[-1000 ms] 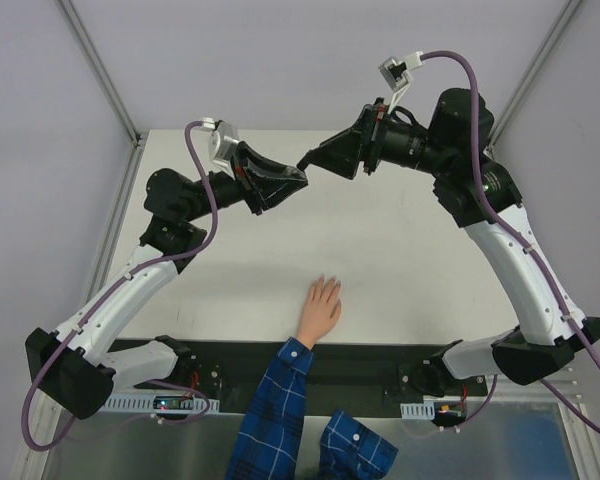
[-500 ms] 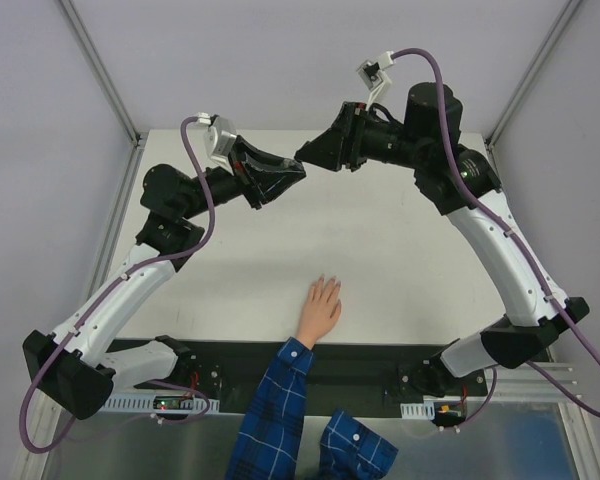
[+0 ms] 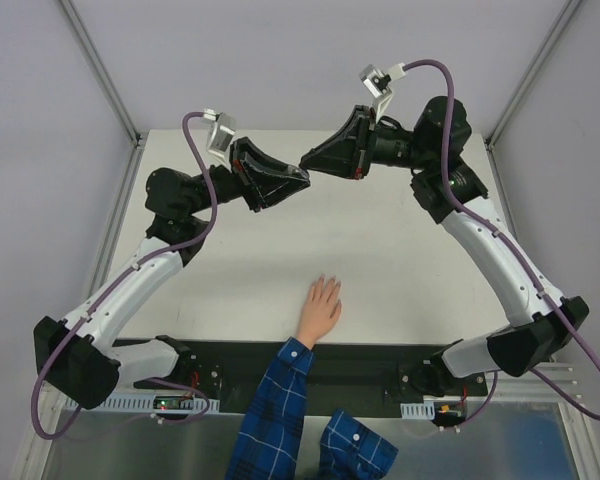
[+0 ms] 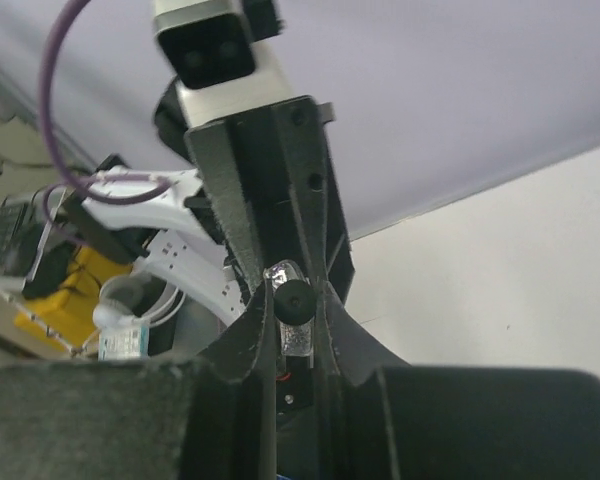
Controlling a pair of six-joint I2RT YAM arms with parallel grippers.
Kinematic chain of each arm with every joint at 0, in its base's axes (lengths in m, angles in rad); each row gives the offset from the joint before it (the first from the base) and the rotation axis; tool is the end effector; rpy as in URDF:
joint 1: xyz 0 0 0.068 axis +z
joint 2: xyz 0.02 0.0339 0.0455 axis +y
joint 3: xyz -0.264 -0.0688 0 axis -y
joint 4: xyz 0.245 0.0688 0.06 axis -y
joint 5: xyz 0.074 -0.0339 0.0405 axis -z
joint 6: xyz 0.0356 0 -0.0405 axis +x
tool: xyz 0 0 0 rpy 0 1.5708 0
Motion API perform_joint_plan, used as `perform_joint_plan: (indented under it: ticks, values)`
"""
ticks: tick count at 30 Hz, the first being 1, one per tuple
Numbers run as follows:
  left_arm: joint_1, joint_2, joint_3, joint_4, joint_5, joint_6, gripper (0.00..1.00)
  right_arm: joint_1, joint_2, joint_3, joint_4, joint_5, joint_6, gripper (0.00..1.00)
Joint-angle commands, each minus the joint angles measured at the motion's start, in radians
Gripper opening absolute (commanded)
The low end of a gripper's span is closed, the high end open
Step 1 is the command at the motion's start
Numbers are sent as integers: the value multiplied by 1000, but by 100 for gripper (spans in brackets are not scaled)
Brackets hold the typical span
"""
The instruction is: Paint the nails
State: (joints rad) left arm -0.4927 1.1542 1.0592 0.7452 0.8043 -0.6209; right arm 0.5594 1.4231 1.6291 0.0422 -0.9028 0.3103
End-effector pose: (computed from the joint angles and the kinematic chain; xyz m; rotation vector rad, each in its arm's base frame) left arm 0.2005 -0.1367 0.4512 0.7481 0.9945 -1.3478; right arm 0.2410 0.1838 0.5071 -0.9789 1.2063 1.2936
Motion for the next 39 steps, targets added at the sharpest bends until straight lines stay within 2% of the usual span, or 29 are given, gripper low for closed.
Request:
perform_joint_plan:
  ticks: [1, 2, 4, 8, 10, 11, 12, 13, 14, 15, 17, 18, 20, 24, 25, 27, 28, 30, 31, 36, 39]
  values:
    - [2, 87, 53, 443, 198, -372, 0, -7, 56, -28, 394, -356, 100, 0]
    - [2, 104, 61, 504, 217, -410, 0, -6, 59, -31, 428, -358, 155, 0]
    - [3, 111, 65, 481, 219, -406, 0, -4, 51, -25, 435, -347, 159, 0]
    - [5, 84, 79, 315, 210, -272, 0, -3, 28, -21, 378, -305, 139, 0]
    - [5, 62, 79, 226, 193, -188, 0, -3, 2, -21, 276, -262, 106, 4]
    - [5, 49, 81, 198, 176, -160, 0, -1, -9, -20, 236, -204, 87, 29]
    - [5, 42, 85, 127, 167, -101, 0, 0, -18, -15, 188, -165, 51, 44]
    - [5, 36, 85, 99, 156, -70, 0, 0, -26, -6, 95, -128, 33, 55]
    - [5, 29, 85, 70, 142, -42, 0, 5, -42, 0, 53, -92, 23, 76]
    - [5, 18, 87, 45, 113, 13, 0, 5, -50, 14, 9, -3, 23, 84]
    - [3, 10, 87, -32, 72, 65, 0, 10, -58, 24, -37, 48, 44, 99]
    - [3, 4, 85, -59, 3, 110, 0, 11, -56, 50, -113, 127, 47, 99]
    - [-4, -11, 67, -89, -46, 160, 0, 19, -46, 81, -177, 217, 56, 98]
    - [-20, -14, 74, -121, -129, 219, 0, 40, -16, 184, -367, 321, 36, 91]
    - [-24, -13, 74, -130, -142, 228, 0, 45, -9, 193, -378, 338, 35, 85]
    - [-37, -13, 76, -133, -155, 250, 0, 53, 5, 218, -401, 363, 38, 80]
    - [-43, -13, 76, -138, -165, 256, 0, 56, 10, 231, -406, 370, 41, 73]
    - [-55, -8, 88, -153, -166, 273, 0, 63, 39, 261, -438, 383, 41, 66]
    - [-60, -10, 90, -161, -180, 282, 0, 65, 48, 293, -449, 384, 41, 58]
    - [-69, -21, 97, -187, -195, 306, 0, 69, 74, 319, -493, 395, 44, 39]
    - [-69, -28, 91, -184, -194, 288, 0, 68, 76, 314, -484, 393, 44, 18]
